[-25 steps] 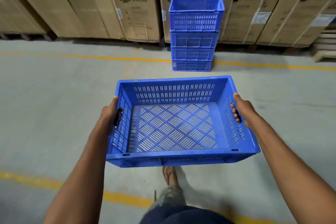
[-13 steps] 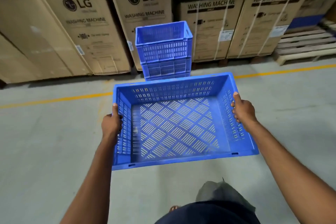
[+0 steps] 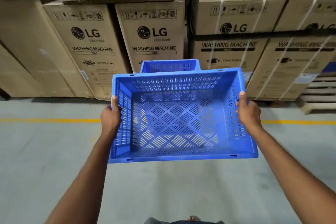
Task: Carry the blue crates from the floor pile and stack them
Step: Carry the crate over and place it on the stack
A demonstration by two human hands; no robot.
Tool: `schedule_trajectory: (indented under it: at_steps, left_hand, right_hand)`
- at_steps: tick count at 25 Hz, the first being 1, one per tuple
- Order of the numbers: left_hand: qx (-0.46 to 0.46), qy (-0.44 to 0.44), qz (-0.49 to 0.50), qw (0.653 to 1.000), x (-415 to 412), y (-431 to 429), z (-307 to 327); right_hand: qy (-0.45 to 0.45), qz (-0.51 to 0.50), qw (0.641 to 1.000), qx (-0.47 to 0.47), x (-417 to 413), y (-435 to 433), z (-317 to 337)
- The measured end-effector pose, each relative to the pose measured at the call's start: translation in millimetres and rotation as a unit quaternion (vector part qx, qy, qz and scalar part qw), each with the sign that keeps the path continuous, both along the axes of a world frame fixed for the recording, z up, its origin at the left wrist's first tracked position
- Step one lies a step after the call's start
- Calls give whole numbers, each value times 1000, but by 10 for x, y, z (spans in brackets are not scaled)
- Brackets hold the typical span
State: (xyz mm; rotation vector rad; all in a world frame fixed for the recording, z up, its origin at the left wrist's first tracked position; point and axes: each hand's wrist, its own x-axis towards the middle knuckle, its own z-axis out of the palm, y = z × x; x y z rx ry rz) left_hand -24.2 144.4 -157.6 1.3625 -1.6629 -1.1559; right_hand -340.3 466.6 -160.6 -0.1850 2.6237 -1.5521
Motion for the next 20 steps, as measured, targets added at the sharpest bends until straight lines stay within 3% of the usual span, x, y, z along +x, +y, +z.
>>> schedule_trajectory:
  at_steps: [12,20]
  left_hand:
    - [-44,-71,-19,996,-2092,-2415,250]
    - [6,-139,-75,987,-3514,-3875,355]
  right_hand:
    - [2,-9,999,46,-2307,-2366,66]
    - [-44,-11,995,90,-3315,-3576,196]
